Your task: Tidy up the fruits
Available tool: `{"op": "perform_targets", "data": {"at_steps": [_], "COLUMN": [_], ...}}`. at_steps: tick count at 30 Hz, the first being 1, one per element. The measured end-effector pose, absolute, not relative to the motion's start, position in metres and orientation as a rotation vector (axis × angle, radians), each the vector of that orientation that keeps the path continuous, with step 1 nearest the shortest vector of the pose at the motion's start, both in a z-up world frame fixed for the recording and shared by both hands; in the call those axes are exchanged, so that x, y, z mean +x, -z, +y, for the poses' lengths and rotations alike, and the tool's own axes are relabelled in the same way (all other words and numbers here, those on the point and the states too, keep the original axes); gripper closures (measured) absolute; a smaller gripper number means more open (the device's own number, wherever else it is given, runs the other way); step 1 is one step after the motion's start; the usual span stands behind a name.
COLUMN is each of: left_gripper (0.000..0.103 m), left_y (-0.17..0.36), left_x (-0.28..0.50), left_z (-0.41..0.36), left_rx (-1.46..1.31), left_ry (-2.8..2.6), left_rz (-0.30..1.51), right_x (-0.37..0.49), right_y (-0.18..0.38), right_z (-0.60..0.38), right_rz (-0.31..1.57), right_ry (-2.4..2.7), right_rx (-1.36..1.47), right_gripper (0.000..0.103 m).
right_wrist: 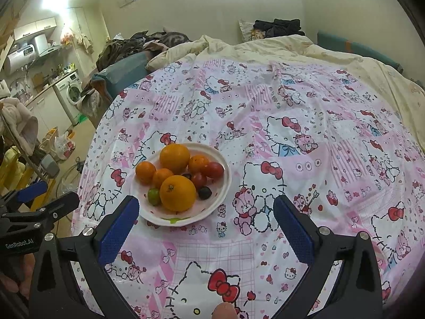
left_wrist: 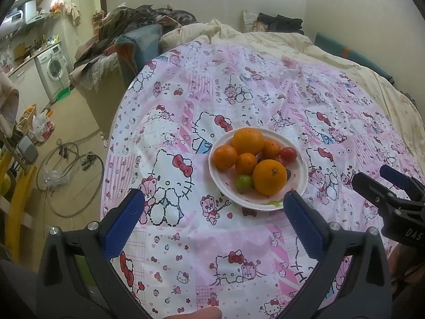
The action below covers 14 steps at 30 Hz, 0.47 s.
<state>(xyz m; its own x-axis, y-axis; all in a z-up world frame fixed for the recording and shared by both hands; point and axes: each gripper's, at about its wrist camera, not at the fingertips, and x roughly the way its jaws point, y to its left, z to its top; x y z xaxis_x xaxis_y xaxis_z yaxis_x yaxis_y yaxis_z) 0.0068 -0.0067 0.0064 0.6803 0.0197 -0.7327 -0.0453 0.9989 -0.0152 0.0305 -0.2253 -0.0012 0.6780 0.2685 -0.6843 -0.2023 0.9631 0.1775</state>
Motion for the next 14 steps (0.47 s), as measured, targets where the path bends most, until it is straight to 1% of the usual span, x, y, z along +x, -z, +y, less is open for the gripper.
{"op": "perform_targets", "data": {"at_steps": [14], "left_gripper": [0.000], "left_y": [-0.0055], "left_x": [0.0052], "left_z": [-0.0094], "left_rx": [-0.032], "left_ry": [-0.041], "left_rz": [0.823], "right_x": [0.0306], "right_y": [0.0009], "right_z": [-0.2264], "right_rz": [0.789], "right_ry": [-0.263], "right_rx": [0.096], "right_gripper": [0.000]}}
